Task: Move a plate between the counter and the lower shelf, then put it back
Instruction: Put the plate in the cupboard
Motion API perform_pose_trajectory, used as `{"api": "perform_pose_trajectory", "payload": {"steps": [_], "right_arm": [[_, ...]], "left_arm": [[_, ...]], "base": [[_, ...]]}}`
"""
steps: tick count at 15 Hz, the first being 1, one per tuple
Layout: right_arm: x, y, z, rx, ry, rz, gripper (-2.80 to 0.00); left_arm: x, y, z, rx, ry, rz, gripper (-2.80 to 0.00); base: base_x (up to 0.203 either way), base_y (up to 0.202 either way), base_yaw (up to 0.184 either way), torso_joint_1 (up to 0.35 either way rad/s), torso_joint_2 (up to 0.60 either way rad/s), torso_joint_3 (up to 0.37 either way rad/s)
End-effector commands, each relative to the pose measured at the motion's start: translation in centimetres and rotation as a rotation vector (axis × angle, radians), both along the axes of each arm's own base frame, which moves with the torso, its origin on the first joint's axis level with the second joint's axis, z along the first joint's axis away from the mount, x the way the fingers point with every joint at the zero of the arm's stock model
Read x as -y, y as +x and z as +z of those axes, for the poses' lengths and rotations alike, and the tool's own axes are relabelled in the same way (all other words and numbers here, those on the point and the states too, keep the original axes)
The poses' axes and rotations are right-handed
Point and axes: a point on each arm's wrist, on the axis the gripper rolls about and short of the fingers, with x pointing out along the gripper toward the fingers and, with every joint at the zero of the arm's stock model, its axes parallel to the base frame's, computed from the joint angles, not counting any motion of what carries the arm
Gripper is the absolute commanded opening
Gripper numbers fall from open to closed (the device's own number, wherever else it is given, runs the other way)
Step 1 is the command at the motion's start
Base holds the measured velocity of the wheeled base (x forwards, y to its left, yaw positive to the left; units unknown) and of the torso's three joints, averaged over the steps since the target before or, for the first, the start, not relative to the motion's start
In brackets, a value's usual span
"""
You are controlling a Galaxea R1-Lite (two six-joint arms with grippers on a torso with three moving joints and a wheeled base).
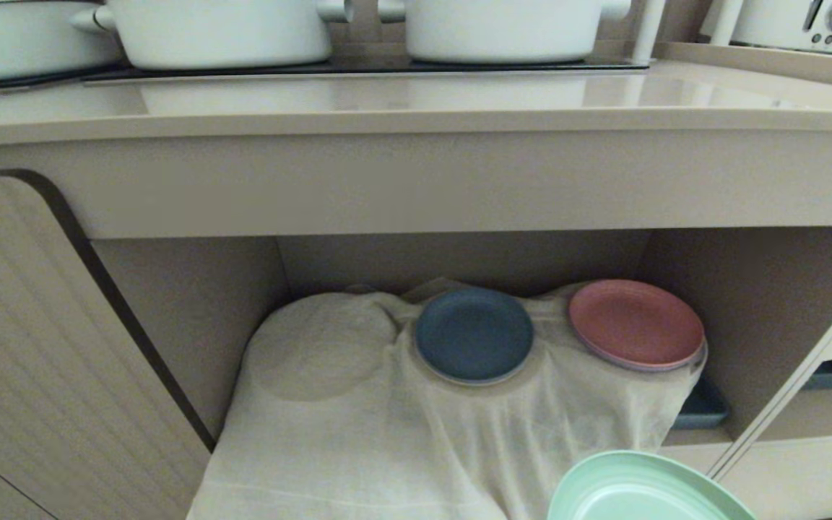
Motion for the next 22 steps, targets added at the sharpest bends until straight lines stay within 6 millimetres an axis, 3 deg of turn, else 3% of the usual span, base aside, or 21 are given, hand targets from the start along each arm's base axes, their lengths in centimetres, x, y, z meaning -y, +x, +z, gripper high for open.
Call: {"api": "perform_pose_trajectory", "payload": {"steps": [1, 22], "right_arm": [[0.01, -0.07, -0.02, -0.004, 0.002, -0.001, -2.8], [0.07, 0.0, 0.14, 0.003, 0.003, -0.011, -2.8]], "left_arm": [[0.0, 0.0, -0.02, 0.0, 0.0, 0.001, -2.8], [0.0, 0.0, -0.02, 0.0, 0.0, 0.001, -2.8]], "base": [[0.0, 0.0, 0.0, 0.0, 0.0, 0.0], [0.0, 0.0, 0.0, 0.0, 0.0, 0.0]]}}
